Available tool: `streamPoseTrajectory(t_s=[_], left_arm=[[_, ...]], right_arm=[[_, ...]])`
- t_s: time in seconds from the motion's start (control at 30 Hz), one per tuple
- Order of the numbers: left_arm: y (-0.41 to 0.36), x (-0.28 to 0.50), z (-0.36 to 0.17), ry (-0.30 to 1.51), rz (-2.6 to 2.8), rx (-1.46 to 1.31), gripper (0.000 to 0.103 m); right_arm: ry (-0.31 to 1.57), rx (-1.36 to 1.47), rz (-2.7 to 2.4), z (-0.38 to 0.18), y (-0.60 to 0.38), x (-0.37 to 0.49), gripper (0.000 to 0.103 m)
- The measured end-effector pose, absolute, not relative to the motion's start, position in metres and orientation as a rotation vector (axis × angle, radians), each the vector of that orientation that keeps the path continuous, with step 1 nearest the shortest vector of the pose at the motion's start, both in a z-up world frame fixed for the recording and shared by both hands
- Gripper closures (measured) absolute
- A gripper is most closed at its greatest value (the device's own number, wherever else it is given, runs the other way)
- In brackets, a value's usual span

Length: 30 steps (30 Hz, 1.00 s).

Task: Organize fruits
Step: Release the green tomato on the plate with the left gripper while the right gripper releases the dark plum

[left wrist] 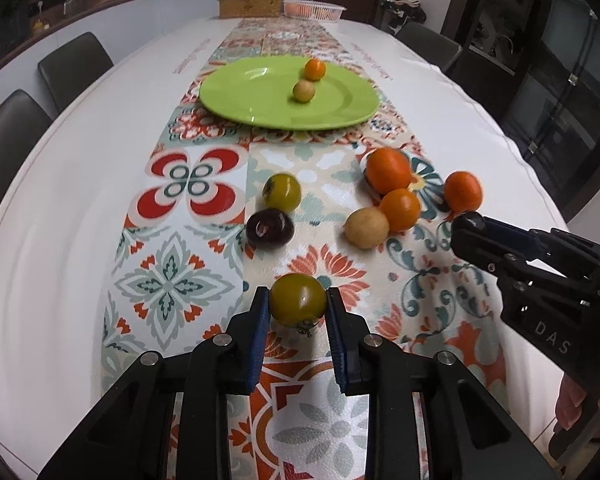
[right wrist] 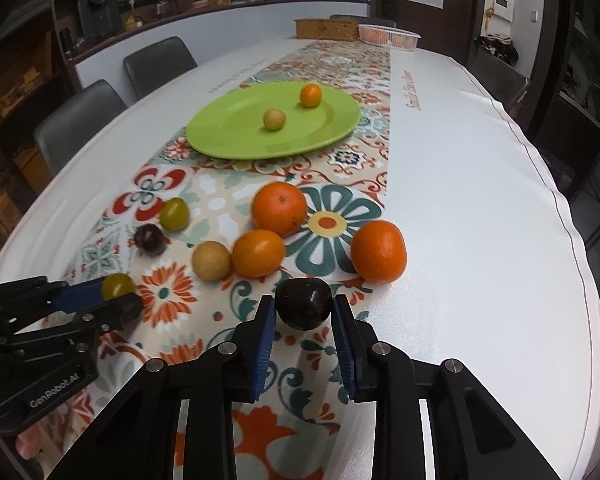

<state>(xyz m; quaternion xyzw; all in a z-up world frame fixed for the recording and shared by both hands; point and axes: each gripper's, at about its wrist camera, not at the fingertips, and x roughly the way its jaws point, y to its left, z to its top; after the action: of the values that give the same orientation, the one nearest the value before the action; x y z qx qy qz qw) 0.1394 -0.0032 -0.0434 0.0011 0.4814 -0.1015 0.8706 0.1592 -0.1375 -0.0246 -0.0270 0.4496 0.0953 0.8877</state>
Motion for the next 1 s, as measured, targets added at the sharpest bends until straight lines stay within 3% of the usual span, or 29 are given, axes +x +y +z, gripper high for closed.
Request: streamPoseTrajectory(t_s=[1.0], left_arm=[[-0.012, 0.162, 0.049, 0.745, -0.248, 0.067, 0.075]], right_arm=[[0.748, -0.054, 0.252, 0.051, -0.129, 0.178, 0.073]])
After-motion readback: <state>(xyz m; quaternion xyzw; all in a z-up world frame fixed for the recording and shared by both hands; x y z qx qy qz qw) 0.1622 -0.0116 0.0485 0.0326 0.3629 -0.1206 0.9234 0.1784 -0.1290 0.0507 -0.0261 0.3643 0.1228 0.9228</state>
